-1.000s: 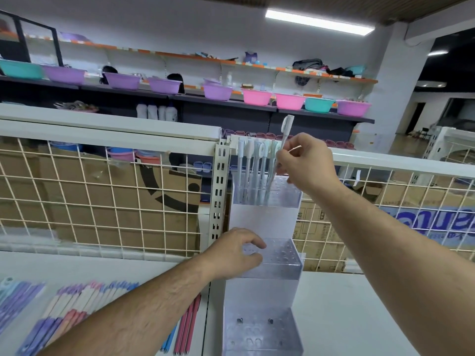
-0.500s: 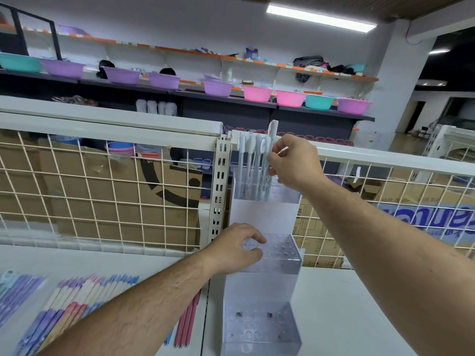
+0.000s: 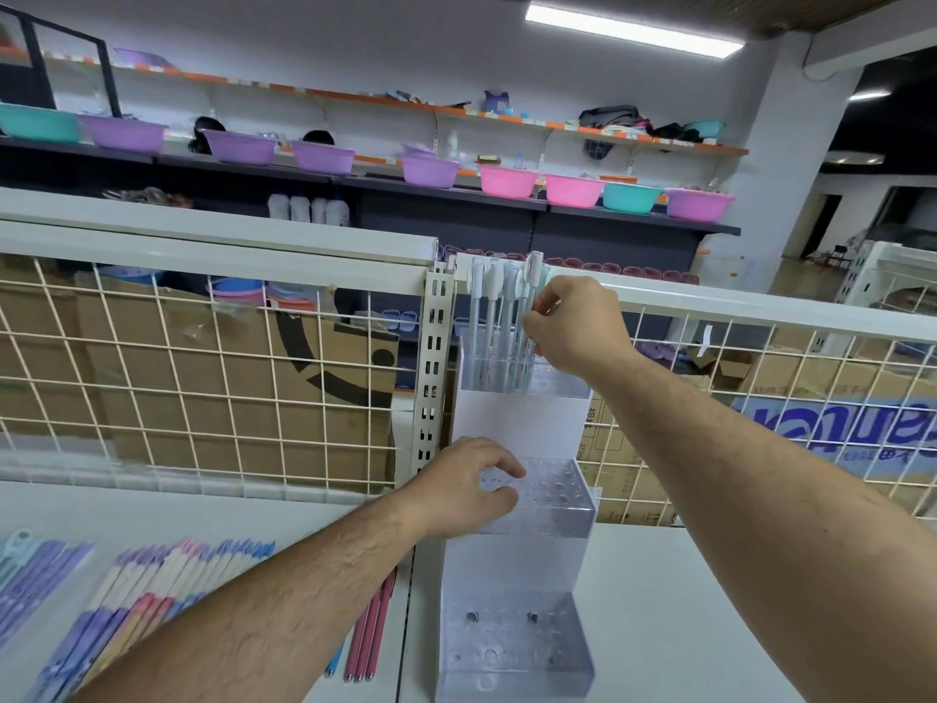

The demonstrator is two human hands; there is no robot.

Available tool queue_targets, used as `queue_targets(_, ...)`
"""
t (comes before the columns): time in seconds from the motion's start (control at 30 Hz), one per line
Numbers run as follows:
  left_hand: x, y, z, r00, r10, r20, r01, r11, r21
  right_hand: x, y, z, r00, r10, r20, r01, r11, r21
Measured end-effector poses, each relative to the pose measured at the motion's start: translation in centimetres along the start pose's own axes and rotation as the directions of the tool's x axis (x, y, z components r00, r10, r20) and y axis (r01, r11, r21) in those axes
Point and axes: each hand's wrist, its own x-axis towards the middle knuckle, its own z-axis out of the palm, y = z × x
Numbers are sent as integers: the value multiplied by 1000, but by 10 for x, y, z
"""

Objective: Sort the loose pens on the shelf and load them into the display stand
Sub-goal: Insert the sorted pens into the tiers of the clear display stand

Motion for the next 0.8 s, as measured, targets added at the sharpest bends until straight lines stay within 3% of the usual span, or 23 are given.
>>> queue_targets(0.17,-1,2,0,1000,0,-4,0,1000,10,-2,3,4,999,-18,51,22,997,-67)
queue_targets(0.6,0,4,-1,1000,-2,-22,3,999,35,-41,29,7,999,11,30,-11,1000,-29)
queue_targets(0.8,-3,12,0,997,-30,-69,34,998,54,-78,53,16,978,-3,208,6,1000,-16)
